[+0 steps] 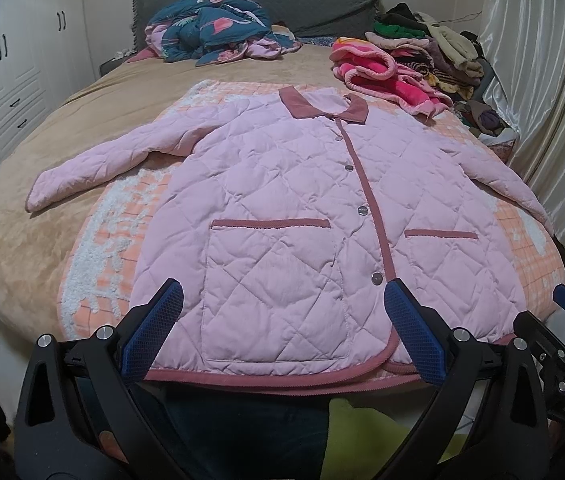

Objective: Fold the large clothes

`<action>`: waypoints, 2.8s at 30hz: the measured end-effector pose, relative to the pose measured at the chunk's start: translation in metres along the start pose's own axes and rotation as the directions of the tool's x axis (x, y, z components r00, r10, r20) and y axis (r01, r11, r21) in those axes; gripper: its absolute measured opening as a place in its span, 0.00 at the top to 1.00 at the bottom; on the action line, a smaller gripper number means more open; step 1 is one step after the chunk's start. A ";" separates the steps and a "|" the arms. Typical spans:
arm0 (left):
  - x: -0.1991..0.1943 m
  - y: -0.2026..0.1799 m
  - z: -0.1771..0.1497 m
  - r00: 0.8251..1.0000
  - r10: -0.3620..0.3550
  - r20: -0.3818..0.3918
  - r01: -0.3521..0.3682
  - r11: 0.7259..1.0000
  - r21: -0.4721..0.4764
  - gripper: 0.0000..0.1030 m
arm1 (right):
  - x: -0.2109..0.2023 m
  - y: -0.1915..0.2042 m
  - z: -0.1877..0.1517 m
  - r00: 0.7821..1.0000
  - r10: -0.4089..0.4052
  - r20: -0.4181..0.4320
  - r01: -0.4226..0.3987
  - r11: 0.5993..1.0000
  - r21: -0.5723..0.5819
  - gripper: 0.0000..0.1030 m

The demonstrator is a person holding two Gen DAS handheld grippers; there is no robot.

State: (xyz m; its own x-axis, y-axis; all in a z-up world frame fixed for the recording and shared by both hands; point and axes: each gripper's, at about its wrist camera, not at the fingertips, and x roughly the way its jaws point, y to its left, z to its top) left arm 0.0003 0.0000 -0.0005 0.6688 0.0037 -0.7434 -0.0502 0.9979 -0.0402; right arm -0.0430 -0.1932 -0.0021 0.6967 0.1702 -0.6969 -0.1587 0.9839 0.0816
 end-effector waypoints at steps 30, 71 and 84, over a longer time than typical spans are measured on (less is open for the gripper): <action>-0.005 0.002 0.004 1.000 0.004 0.004 -0.004 1.000 0.003 0.08 | -0.002 0.008 -0.001 1.000 -0.002 0.007 0.002 1.000 -0.002 0.04; 0.067 -0.019 0.089 0.999 -0.001 -0.036 0.001 1.000 0.007 0.08 | 0.070 -0.039 0.089 1.000 -0.014 0.018 0.013 0.999 0.047 0.04; 0.110 -0.039 0.141 0.999 -0.021 -0.042 0.022 0.999 0.026 0.08 | 0.112 -0.098 0.134 0.992 -0.119 0.030 0.114 0.983 0.145 0.04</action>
State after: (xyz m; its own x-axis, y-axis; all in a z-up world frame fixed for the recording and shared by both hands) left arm 0.1807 -0.0299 0.0132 0.6379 -0.0201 -0.7699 -0.0162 0.9991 -0.0395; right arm 0.1438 -0.2635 0.0074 0.7314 0.0530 -0.6799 0.0249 0.9942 0.1042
